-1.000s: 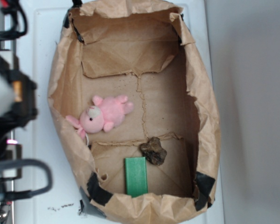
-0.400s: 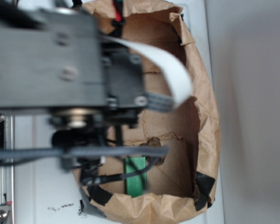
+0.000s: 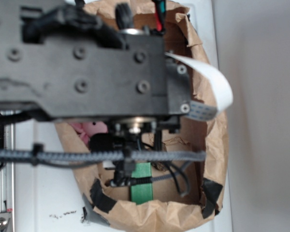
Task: Grab the pink bunny.
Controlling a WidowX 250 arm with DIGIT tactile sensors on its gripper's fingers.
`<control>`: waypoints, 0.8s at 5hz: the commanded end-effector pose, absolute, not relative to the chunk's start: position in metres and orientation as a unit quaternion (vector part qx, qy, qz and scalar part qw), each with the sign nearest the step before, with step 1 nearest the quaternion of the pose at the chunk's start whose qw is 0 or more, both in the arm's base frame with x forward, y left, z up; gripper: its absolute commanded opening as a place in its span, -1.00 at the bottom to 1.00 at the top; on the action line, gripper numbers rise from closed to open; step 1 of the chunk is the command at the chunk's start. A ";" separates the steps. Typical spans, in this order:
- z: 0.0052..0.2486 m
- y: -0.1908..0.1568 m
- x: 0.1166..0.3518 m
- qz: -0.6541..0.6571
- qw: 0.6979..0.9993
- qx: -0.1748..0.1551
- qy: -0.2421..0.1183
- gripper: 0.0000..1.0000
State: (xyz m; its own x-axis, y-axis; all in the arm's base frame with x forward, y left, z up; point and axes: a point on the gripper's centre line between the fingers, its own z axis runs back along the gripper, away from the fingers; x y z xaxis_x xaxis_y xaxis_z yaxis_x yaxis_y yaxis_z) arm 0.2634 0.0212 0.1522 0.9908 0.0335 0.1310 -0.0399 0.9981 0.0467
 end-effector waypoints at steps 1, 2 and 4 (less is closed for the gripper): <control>0.163 0.024 0.269 0.023 0.996 0.027 -0.086 1.00; 0.163 0.024 0.269 0.023 0.996 0.027 -0.086 1.00; 0.134 0.033 0.261 0.009 0.997 0.037 -0.065 1.00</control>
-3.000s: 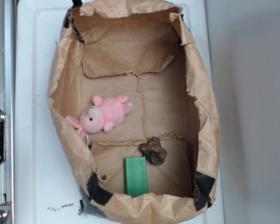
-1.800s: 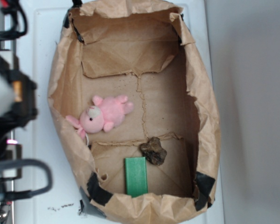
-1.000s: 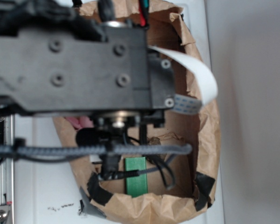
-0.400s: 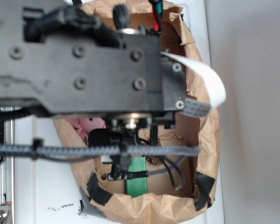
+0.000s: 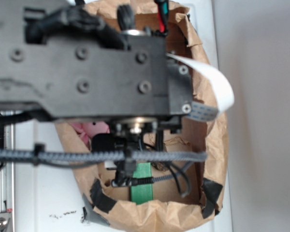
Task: Grab the pink bunny.
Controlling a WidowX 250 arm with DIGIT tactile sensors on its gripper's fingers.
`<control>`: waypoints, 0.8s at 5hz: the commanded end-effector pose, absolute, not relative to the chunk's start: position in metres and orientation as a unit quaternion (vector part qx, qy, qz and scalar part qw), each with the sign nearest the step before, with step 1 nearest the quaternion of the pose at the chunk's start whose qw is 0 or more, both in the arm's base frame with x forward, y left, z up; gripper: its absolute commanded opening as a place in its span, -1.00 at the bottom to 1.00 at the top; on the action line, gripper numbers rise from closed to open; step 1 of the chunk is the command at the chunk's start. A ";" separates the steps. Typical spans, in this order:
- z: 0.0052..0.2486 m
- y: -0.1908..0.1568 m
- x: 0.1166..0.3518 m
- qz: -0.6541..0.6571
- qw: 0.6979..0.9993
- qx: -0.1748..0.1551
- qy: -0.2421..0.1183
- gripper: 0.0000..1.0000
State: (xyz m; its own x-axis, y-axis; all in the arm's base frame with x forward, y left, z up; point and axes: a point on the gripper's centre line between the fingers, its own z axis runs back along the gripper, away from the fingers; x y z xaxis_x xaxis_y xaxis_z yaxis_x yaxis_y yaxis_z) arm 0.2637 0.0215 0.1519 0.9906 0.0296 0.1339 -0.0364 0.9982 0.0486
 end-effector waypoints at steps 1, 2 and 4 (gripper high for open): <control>0.117 0.038 0.262 0.015 0.997 0.019 -0.074 1.00; 0.101 0.044 0.267 0.015 0.997 0.023 -0.067 1.00; 0.090 0.067 0.276 0.040 0.998 0.008 -0.057 1.00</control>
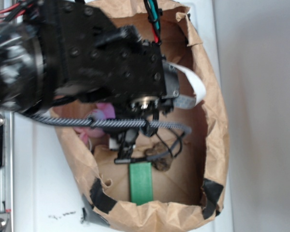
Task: Grab the pink bunny.
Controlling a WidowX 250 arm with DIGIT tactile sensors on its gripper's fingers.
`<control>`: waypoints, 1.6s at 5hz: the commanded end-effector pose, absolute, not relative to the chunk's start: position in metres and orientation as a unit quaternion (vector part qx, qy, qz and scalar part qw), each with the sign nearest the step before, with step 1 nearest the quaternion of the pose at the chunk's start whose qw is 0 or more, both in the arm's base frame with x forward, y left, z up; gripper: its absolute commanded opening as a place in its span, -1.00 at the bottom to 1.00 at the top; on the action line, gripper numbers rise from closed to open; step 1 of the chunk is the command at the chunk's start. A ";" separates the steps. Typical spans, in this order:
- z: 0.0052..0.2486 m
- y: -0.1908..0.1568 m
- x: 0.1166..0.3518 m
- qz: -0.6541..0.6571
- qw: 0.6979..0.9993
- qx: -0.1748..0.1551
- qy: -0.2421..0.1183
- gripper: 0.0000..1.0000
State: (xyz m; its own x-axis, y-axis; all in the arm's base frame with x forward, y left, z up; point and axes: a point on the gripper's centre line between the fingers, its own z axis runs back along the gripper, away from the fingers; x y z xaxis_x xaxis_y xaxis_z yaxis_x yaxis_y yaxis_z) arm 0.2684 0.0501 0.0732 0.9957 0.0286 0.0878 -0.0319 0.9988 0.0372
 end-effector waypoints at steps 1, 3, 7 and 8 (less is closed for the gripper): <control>0.091 0.066 0.273 0.032 0.999 0.000 -0.042 1.00; 0.078 0.062 0.272 0.103 0.994 -0.027 0.032 1.00; 0.065 0.047 0.259 0.146 0.982 -0.044 -0.116 1.00; 0.058 0.049 0.264 0.141 0.983 -0.040 -0.108 1.00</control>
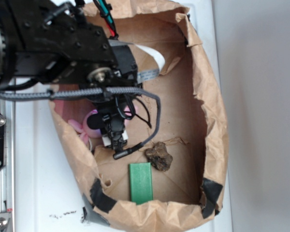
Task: Grab the pink bunny.
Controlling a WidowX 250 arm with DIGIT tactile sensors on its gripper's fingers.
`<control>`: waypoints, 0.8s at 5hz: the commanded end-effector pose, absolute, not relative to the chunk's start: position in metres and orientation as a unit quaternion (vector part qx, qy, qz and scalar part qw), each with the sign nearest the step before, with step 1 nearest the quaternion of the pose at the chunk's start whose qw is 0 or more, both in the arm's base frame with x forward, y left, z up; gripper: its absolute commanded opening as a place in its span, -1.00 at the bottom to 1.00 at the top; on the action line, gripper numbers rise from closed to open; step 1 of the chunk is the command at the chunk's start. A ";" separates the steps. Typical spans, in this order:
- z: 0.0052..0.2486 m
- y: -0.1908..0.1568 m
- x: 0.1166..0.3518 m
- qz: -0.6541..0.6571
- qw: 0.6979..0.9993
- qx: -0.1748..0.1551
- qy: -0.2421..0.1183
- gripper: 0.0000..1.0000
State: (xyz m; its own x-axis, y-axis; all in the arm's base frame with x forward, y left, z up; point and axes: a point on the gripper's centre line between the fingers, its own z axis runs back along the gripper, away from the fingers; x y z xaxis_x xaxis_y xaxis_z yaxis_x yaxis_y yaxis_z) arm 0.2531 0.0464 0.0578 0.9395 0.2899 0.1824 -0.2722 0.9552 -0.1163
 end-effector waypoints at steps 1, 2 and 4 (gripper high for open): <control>0.049 0.055 0.265 0.139 0.983 -0.059 -0.108 1.00; 0.037 0.049 0.262 0.149 0.982 -0.046 -0.105 1.00; 0.020 0.035 0.254 0.156 0.983 -0.018 -0.092 1.00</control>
State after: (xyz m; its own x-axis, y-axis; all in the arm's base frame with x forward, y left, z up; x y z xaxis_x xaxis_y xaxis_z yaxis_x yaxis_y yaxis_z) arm 0.2520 0.0401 0.0197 0.9321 0.3195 0.1708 -0.3134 0.9476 -0.0623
